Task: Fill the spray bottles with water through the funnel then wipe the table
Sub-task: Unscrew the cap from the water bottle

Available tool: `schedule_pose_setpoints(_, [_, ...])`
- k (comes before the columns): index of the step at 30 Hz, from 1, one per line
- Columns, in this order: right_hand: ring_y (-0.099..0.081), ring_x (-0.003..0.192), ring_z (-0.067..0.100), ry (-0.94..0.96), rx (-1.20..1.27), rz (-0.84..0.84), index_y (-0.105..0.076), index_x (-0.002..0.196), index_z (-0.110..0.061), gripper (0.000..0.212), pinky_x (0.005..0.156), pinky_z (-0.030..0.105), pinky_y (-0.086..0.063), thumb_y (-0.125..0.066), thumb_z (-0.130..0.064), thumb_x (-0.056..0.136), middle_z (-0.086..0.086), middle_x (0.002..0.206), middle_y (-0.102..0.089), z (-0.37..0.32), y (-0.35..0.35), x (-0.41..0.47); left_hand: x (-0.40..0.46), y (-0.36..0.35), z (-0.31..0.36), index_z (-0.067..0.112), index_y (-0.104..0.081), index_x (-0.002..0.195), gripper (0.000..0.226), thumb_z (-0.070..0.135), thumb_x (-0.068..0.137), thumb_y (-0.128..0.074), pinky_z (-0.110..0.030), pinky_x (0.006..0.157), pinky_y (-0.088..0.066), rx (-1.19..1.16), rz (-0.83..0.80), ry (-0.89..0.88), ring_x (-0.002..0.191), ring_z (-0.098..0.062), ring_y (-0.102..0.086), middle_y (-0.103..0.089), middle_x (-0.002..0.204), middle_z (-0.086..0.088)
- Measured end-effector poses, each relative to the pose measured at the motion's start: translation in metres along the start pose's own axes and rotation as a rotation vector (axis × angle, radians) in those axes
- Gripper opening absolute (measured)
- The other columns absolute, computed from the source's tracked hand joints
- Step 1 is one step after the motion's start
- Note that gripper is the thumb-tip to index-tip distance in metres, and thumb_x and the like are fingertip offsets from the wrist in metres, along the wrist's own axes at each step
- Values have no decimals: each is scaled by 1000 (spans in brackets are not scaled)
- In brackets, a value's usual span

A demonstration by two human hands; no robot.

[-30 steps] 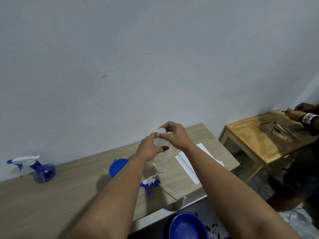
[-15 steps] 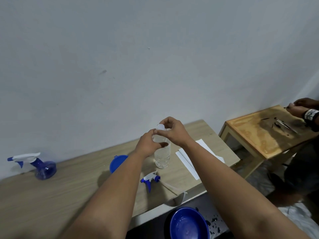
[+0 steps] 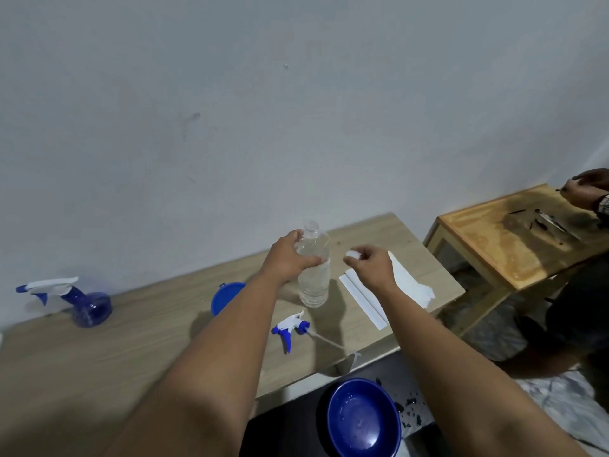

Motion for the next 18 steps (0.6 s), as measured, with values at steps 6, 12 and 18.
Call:
schedule_pose_setpoints(6, [-67, 99, 23, -206, -322, -292, -71, 118, -23, 28, 89, 34, -54, -75, -31, 91, 2, 105, -70, 97, -47, -21, 4, -3, -7, 23, -49, 147, 96, 49, 64, -91, -41, 109, -48, -17, -10, 16, 130, -15, -56, -56, 146, 8])
schedule_pose_setpoints(12, [-66, 105, 23, -180, -430, -331, -62, 121, -32, 28, 94, 44, -56, -67, -41, 95, 2, 117, -71, 117, -66, -33, 5, -3, -15, 28, -53, 140, 103, 63, 49, -87, -43, 105, -51, -28, 3, 36, 121, -14, -61, -62, 136, 11])
schedule_pose_setpoints(18, [-66, 111, 25, -67, -196, -201, -47, 151, -26, 72, 97, 41, -53, -76, -48, 88, 5, 123, -67, 73, -50, -24, -5, 3, 1, 27, -38, 153, 108, 50, 64, -92, -37, 111, -44, 16, -18, -15, 137, -15, -50, -50, 152, 5])
Point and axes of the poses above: each hand's wrist, its own x-axis towards the middle knuckle, its own y-axis out of the back of the hand, z = x × y, the point moved 2 cm from there along x, towards the middle knuckle
